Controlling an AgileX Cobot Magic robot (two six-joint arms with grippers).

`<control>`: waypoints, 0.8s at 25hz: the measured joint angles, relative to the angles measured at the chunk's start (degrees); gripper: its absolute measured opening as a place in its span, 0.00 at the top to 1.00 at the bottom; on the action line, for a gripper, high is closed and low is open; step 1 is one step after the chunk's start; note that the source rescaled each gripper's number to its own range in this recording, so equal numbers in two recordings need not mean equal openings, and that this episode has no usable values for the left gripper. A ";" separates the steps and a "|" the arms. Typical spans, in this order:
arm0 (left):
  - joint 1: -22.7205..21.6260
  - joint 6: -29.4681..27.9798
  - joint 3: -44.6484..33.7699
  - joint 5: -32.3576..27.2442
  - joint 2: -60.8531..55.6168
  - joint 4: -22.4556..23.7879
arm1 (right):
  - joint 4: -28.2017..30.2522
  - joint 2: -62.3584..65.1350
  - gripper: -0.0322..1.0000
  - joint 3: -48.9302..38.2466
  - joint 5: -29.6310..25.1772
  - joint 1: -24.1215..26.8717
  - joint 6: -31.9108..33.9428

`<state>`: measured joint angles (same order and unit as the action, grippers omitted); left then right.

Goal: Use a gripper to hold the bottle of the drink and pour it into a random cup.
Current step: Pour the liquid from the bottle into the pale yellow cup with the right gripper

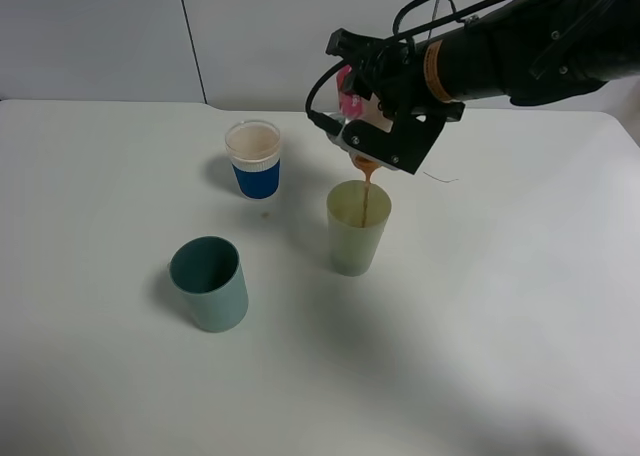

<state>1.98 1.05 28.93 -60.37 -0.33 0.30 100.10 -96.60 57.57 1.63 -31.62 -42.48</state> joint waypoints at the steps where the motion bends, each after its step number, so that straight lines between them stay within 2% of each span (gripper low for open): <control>1: 0.00 0.00 0.00 0.00 0.00 0.00 | 0.00 0.00 0.97 0.00 0.00 -0.16 -0.06; 20: 0.00 0.00 0.00 0.00 0.00 0.00 | -0.16 0.00 0.97 0.91 -4.06 -1.79 -2.10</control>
<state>1.98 1.05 28.93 -60.37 -0.33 0.30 99.94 -96.60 58.48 -2.43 -33.40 -44.58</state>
